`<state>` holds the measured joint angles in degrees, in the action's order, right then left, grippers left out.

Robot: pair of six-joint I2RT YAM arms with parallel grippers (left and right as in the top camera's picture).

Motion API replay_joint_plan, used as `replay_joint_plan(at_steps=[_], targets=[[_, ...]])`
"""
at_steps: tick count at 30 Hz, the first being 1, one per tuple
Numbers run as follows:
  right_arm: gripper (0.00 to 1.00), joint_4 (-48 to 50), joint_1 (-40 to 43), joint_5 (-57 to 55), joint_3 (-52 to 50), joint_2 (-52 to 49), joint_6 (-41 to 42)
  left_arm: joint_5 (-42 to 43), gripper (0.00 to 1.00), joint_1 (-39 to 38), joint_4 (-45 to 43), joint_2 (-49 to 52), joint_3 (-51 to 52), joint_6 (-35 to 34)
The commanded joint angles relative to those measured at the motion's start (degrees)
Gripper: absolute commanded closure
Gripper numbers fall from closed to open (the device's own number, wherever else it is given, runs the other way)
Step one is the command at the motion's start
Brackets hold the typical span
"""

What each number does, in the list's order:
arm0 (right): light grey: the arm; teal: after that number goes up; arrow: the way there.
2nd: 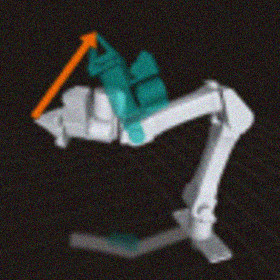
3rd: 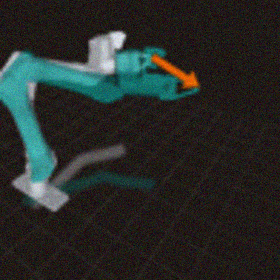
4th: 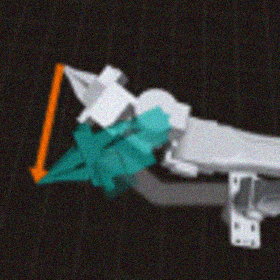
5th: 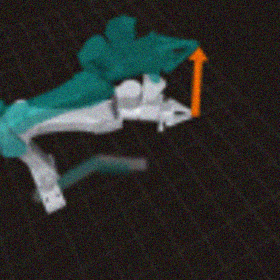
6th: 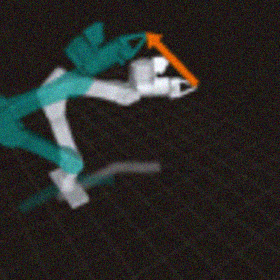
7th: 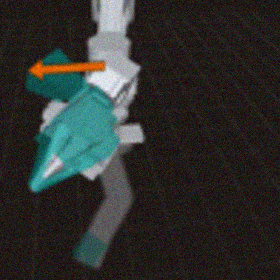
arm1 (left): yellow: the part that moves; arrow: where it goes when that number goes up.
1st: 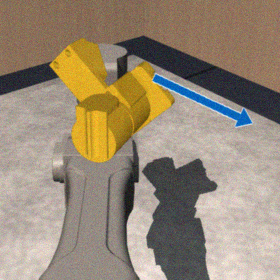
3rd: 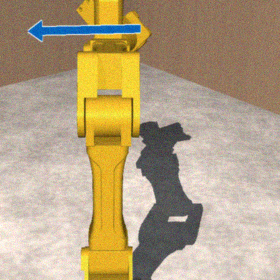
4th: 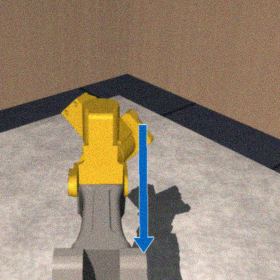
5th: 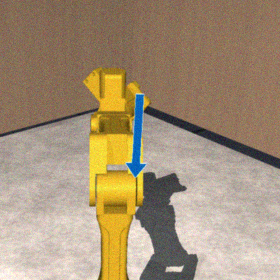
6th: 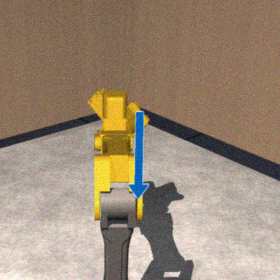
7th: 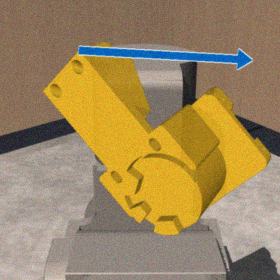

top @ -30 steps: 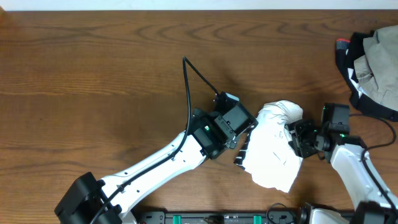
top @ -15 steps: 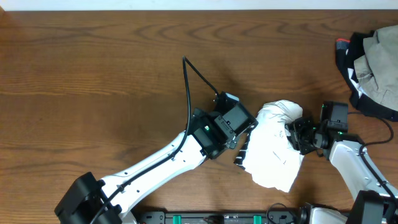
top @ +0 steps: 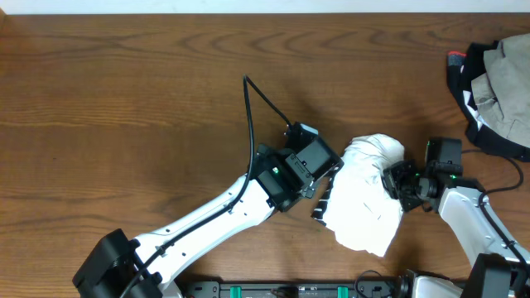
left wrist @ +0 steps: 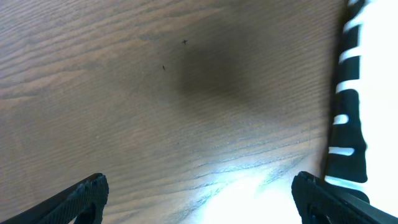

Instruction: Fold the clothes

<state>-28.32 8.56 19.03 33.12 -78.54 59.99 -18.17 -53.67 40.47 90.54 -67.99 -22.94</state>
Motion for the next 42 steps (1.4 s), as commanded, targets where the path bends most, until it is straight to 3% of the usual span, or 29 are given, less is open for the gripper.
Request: replay_joint_plan(at_steps=[1,10,17,31,33,42], targets=[[0.99,-4.17,-0.33,-5.86,3.39,0.28,-5.38,-0.13,0.04,0.26,0.46,-1.16,0.17,-0.72],[0.93,-24.0,-0.33,-11.72,17.79,0.26,-19.15,-0.11,0.04,0.24,0.22,-1.16,0.17,-0.72],[0.95,-35.28,-0.33,-12.37,21.51,0.26,-26.49,-0.11,0.04,0.24,0.24,-1.16,0.17,-0.72],[0.92,-43.69,0.79,-26.08,21.51,0.2,-23.23,-0.11,0.04,0.24,0.24,-1.16,0.17,-0.72],[0.84,-44.83,1.27,-28.13,21.53,0.2,-23.19,-0.11,0.04,0.24,0.22,-1.16,0.17,-0.72],[0.8,-45.51,1.4,-32.17,21.57,0.11,-20.37,-0.11,0.04,0.24,0.22,-1.16,0.17,-0.72]])
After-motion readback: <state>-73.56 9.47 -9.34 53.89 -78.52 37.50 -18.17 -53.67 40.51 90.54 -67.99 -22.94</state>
